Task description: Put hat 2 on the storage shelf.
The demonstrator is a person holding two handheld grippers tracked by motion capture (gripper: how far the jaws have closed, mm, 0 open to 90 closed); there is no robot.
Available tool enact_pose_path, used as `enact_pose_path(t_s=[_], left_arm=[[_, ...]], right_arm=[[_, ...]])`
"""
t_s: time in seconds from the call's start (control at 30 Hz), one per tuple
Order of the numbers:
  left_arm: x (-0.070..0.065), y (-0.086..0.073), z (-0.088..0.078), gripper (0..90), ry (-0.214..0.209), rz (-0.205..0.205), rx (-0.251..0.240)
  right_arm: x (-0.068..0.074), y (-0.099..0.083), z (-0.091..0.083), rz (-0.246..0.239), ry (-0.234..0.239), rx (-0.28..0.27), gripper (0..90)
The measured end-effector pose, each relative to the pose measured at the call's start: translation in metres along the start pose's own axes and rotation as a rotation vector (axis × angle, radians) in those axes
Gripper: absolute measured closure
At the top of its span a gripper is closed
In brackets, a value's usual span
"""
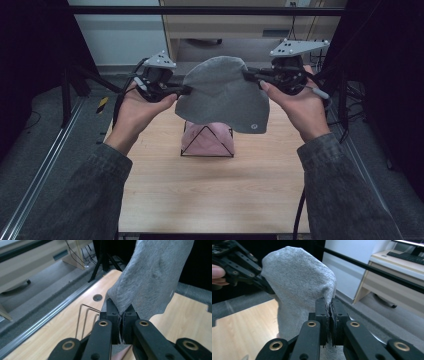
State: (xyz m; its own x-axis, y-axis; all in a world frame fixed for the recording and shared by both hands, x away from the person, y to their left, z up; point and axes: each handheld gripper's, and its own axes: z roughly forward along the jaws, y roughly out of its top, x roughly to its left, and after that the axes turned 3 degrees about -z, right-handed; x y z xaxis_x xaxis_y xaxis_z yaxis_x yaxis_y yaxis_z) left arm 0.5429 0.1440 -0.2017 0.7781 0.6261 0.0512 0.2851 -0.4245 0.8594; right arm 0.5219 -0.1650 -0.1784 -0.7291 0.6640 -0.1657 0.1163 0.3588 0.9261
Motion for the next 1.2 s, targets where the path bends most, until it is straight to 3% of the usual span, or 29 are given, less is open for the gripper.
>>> enact_pose_path(t_s=[0.13,0.2,0.43,0.57,0.77,0.93,1.2], left_arm=[[0.005,0.009,0.002,87.1,0.013,0.008,-0.016],[0.009,0.015,0.006,87.2,0.043,0.023,-0.014],[0.023,0.014,0.019,87.1,0.096,0.024,-0.006],[0.032,0.007,0.028,87.1,0.122,0.023,0.008],[0.039,-0.003,0.036,87.1,0.134,0.005,0.014],[0.046,-0.015,0.044,87.2,0.144,-0.022,0.018],[0.051,-0.030,0.057,87.1,0.147,-0.031,0.040]], right_arm=[[-0.010,0.003,0.006,0.008,-0.015,-0.018,86.2],[-0.018,0.004,0.012,0.023,-0.022,-0.033,86.2],[-0.031,-0.001,0.035,0.038,-0.032,-0.023,86.1],[-0.039,-0.008,0.059,0.024,-0.032,0.015,86.0],[-0.044,-0.016,0.081,0.032,-0.033,0.041,86.1],[-0.043,-0.021,0.094,0.034,-0.038,0.059,86.1],[-0.041,-0.035,0.108,0.044,-0.040,0.082,86.1]])
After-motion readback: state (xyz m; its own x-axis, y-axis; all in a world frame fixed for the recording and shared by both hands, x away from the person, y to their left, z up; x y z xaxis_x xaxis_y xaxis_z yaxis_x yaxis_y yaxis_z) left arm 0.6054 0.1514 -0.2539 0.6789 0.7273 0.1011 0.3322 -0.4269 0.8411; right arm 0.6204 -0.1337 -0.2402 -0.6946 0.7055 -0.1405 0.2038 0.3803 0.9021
